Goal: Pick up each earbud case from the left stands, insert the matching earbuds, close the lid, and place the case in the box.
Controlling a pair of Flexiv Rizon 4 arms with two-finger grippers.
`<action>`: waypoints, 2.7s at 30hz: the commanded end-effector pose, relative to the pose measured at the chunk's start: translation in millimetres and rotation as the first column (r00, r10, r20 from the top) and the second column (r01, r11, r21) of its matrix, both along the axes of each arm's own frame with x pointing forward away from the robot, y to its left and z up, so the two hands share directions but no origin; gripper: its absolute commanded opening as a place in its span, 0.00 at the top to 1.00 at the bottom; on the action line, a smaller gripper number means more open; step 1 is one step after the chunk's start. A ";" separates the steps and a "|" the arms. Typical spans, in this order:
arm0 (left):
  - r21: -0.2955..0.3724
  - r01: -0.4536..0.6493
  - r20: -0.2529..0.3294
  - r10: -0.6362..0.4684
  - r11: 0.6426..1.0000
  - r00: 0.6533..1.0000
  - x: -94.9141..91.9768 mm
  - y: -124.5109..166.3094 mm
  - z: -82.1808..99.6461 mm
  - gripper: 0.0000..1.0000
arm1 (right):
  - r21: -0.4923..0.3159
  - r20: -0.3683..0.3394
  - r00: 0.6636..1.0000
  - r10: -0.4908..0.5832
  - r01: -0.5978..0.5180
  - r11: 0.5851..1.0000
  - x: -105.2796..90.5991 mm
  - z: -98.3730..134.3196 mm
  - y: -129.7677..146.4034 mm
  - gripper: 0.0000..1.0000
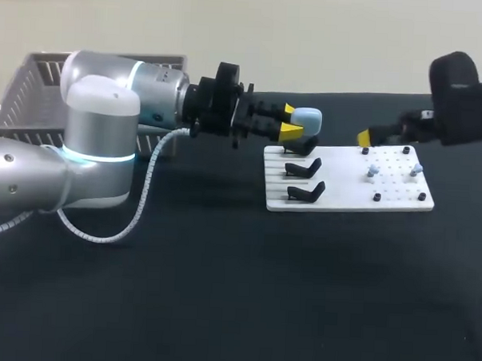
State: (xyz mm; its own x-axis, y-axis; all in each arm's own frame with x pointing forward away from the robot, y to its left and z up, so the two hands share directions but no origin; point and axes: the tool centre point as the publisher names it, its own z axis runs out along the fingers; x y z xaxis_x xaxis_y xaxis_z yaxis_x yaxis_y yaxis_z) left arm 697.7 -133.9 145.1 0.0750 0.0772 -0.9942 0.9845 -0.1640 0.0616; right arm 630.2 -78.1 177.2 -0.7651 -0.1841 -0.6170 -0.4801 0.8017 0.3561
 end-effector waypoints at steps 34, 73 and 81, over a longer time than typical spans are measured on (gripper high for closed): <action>-0.001 0.001 0.001 -0.001 1.000 1.000 0.8 -0.4 -0.8 1.00 | -0.048 -0.081 0.992 0.095 -0.099 0.994 39.0 -15.2 59.8 0.00; -0.001 0.001 0.001 -0.001 1.000 1.000 0.8 -0.4 -0.8 1.00 | -0.037 -0.079 0.996 0.051 -0.054 0.998 69.9 -26.1 54.4 0.00; -0.001 0.001 0.001 -0.001 1.000 1.000 0.8 -0.4 -0.8 1.00 | -0.032 -0.023 0.999 0.031 -0.032 0.999 70.7 -15.0 50.5 0.00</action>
